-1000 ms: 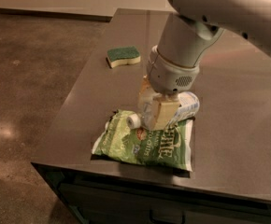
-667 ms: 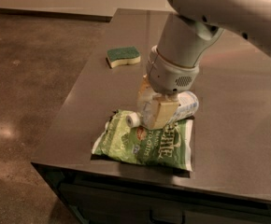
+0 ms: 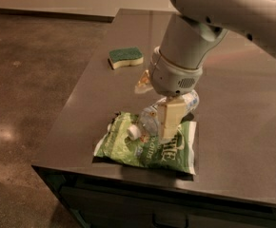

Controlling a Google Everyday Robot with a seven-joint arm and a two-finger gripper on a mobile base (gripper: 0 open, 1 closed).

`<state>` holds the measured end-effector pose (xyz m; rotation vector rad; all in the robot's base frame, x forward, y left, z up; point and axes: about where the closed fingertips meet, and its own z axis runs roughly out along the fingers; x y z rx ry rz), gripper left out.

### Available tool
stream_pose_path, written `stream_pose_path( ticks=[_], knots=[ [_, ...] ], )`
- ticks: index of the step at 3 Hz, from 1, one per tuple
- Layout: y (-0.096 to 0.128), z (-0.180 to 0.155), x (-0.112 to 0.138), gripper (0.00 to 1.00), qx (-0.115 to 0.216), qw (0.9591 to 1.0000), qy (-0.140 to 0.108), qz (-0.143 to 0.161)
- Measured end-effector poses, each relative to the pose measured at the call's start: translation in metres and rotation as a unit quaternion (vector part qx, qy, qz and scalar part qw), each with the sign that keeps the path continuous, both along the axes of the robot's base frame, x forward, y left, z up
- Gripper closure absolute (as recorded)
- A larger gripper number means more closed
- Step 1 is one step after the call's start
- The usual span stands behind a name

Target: Move blue plastic bottle near green jalapeno chip bag

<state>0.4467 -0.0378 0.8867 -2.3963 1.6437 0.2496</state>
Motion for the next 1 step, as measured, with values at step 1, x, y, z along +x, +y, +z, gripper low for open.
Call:
stream_pose_path(
  ticks=[1],
  knots=[
    [0.0,0.0,0.0,0.0,0.0,1.0,0.0,0.0]
  ],
)
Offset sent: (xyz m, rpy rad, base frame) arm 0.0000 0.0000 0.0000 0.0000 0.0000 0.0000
